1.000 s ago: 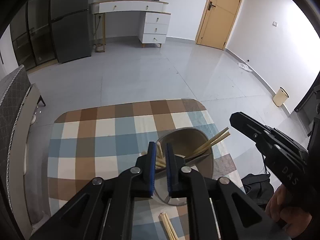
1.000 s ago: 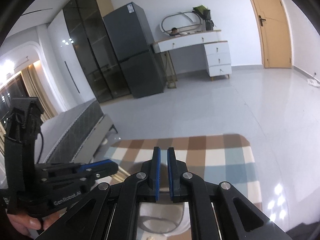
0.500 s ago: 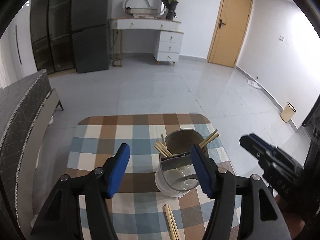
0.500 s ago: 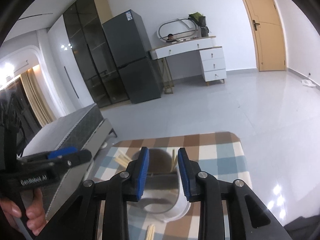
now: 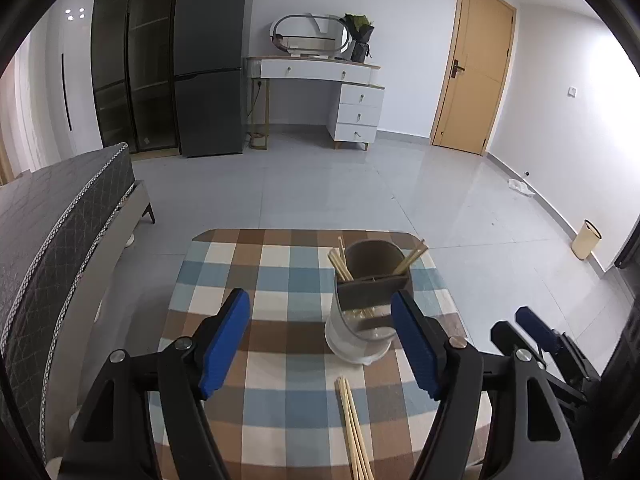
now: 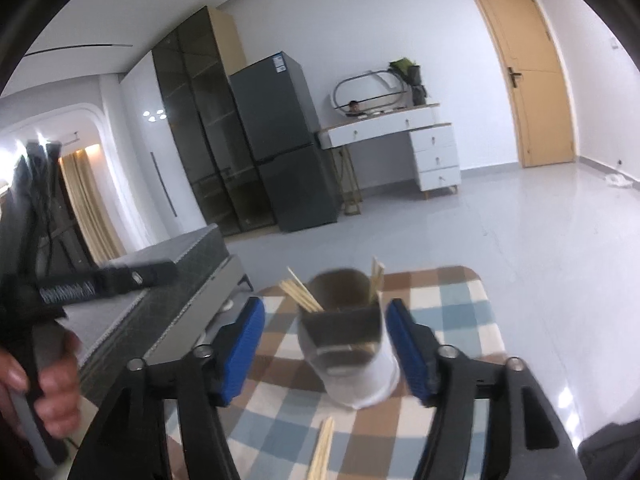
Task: Organize utensils
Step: 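Move both open grippers back toward the remaining chopsticks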
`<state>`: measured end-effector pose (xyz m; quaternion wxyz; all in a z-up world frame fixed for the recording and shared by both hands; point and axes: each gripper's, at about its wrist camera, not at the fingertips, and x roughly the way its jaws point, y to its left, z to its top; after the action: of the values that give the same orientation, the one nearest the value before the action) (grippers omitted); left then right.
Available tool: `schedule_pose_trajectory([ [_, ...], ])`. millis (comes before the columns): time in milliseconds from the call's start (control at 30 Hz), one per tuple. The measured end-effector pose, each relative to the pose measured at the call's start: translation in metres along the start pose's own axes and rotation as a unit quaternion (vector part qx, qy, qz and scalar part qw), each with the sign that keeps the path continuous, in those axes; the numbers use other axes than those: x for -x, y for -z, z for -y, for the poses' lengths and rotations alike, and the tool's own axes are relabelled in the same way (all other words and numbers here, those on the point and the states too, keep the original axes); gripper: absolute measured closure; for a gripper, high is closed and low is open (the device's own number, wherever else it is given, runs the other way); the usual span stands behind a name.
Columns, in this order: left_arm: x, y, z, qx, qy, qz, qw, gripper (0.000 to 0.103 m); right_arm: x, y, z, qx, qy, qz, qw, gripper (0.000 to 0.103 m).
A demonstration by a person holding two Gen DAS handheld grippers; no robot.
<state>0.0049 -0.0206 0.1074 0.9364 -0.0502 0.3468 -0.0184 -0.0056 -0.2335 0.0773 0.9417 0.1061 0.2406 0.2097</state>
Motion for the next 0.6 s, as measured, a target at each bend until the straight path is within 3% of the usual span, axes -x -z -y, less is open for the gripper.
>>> schedule_pose_trajectory([
  [133,0.008,0.014,-0.008,0.013,-0.003,0.015,0.9998,0.022,0.009,0.016,-0.01,0.027,-0.003,0.009,1.0,0.032],
  [333,0.007,0.035,-0.018,0.021,-0.023,0.031,0.999,0.021,0.009,0.031,-0.021,0.039,-0.003,-0.01,0.999,0.028],
  [600,-0.017,0.062,-0.03,0.03,-0.023,0.005,0.9993,0.02,0.0,0.06,-0.025,0.034,0.016,-0.043,0.998,0.021],
])
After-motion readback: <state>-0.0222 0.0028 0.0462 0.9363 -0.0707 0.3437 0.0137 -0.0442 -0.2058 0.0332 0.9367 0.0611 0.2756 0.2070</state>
